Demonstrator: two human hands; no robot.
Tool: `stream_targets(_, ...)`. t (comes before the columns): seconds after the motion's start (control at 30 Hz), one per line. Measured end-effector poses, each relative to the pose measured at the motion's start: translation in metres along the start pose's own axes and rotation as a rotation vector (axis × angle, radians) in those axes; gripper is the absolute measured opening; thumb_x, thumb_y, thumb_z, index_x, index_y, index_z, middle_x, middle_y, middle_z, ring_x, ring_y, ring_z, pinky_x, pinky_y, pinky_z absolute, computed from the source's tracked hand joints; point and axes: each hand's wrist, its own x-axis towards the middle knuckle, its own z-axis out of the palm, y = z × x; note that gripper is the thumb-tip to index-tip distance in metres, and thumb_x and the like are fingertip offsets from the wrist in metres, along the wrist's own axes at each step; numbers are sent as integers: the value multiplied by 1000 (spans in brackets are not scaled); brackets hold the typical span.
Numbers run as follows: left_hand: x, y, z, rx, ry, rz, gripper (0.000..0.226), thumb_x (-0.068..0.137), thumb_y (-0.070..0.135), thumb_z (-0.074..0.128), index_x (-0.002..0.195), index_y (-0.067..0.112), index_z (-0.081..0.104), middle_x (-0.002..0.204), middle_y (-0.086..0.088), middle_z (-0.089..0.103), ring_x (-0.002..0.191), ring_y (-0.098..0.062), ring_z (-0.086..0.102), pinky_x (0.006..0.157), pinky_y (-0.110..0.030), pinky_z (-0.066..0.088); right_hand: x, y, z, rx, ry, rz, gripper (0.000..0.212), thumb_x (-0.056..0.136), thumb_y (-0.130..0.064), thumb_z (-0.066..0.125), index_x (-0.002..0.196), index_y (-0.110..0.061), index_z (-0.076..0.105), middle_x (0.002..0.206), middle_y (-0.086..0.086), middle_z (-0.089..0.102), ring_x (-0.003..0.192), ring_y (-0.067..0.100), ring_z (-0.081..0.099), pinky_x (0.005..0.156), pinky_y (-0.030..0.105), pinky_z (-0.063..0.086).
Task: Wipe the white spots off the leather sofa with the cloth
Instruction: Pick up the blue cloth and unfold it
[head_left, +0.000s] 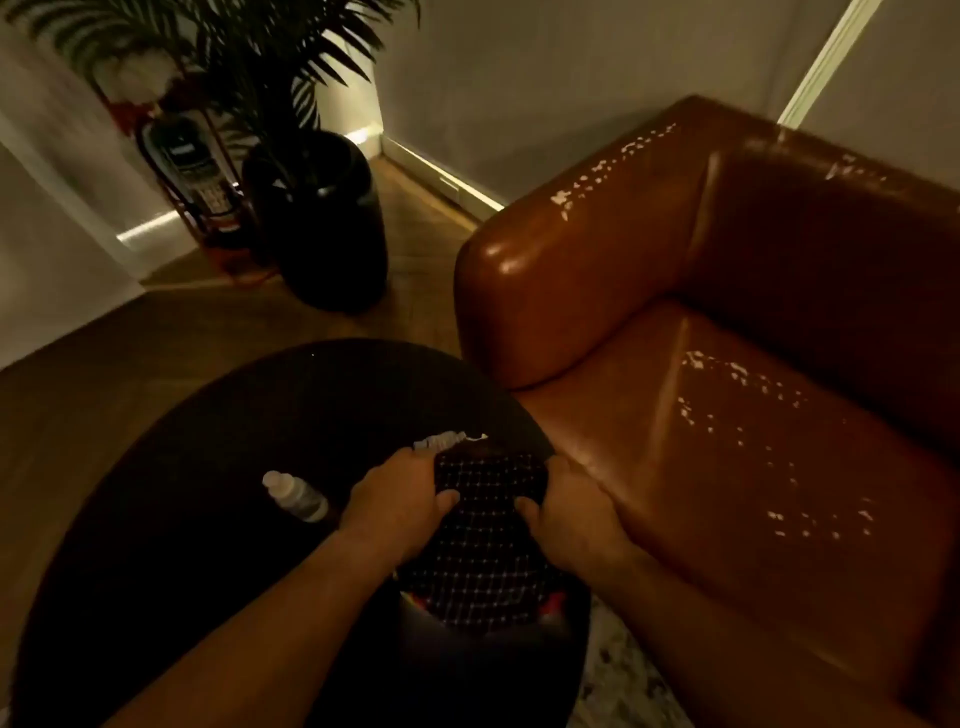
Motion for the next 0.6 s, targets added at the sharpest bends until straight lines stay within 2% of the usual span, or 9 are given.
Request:
stream_targets(0.1,5,0,2,-64,31,-54,39,88,39,59,122,19,53,112,-3,57,95,-19,58,78,-32,48,7,0,-4,28,-34,28,32,87,-37,60,108,-16,50,105,5,60,92,24,61,74,33,51)
stream_targets(0.17,5,4,2,-66,36,-39,24,90,34,58,108,20,59,100,1,58,83,-14,55,71,-29,46,8,-1,-5,36,-36,5,21,86,-35,60,98,-20,52,92,0,60,79,19,62,61,29,47)
stream_targets(0.23,2,8,-1,-74,89,1,8,89,31,59,93,24,56,89,8,50,77,-9,48,68,-26,40,4,-2,-7,58,6,-39,15,83,-34,61,88,-24,51,83,-3,58,69,15,59,54,26,42)
stream_targets(0.3,-1,9,-5,-65,141,52,17,87,29,61,81,28,45,87,10,45,78,-7,46,68,-25,40,1,-3,-12,83,33,-79,16,79,-31,62,76,-26,47,77,-4,56,63,13,55,50,25,38)
stream_targets(0.4,-2,10,-12,-153,85,123,23,81,25,64,74,28,42,88,8,49,77,-8,49,66,-24,44,-2,-9,-21,186,-5,-108,18,69,-23,65,67,-21,47,75,-4,56,60,11,53,49,26,40)
stream_targets(0.5,0,15,-23,-325,-3,136,20,83,19,63,81,29,46,85,6,56,71,-5,54,58,-18,43,-3,-15,-35,327,-76,-72,19,67,-17,64,77,-19,49,72,-3,59,56,9,53,47,26,43)
stream_targets(0.6,8,25,-41,-433,-108,132,29,87,22,63,111,30,49,105,8,57,91,-4,57,72,-16,44,-2,-15,-49,411,-177,-24,39,67,-20,68,101,-27,50,89,-3,65,70,8,64,56,22,52)
